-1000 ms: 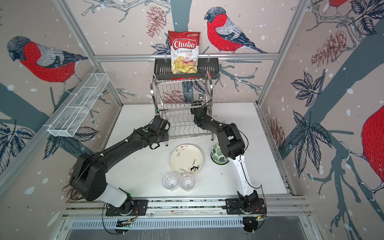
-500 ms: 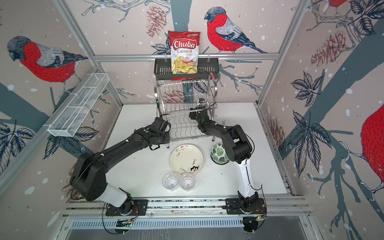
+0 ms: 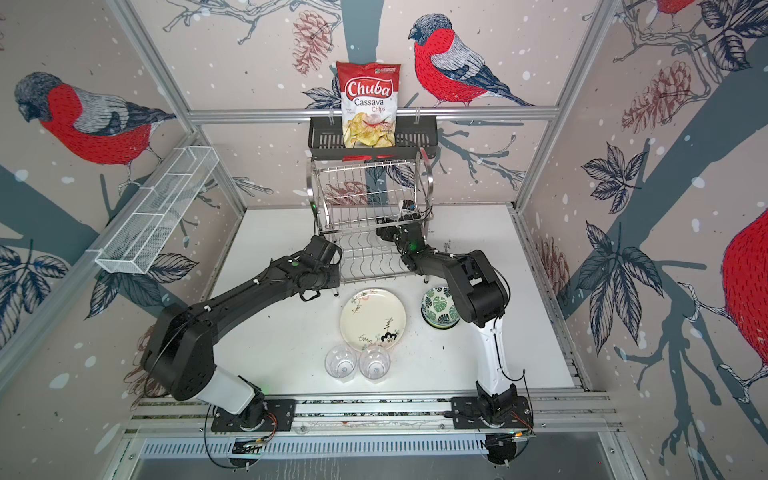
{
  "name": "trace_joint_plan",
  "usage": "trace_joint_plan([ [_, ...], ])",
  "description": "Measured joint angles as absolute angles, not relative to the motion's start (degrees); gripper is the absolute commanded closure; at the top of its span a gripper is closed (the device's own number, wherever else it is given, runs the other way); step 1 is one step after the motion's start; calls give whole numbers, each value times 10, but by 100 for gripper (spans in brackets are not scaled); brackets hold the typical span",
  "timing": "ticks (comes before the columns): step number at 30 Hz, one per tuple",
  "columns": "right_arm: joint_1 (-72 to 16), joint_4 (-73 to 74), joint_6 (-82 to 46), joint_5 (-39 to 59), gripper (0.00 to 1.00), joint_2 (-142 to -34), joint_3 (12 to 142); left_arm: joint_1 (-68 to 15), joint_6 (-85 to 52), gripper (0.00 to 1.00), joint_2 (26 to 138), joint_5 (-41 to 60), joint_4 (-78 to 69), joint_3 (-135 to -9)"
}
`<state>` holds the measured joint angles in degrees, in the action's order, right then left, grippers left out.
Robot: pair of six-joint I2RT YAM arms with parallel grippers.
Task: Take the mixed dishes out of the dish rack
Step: 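Pull the clear glass out of the rack slot with the right gripper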
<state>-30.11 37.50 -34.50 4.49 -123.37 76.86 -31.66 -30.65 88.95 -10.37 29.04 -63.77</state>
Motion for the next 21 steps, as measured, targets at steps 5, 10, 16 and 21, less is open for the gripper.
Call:
trace_joint_plan([
  [5, -299, 411, -381, 50, 81, -1235, 754, -317, -307, 100, 886, -107, 291, -634],
  [10, -296, 450, -418, 63, 81, -1235, 734, -317, -307, 100, 882, -114, 297, -631],
  [16, -304, 480, -519, 201, 81, -1235, 716, -317, -304, 100, 881, -98, 282, -630],
  [21, -302, 494, -551, 236, 82, -1236, 706, -317, -302, 100, 881, -95, 281, -629],
])
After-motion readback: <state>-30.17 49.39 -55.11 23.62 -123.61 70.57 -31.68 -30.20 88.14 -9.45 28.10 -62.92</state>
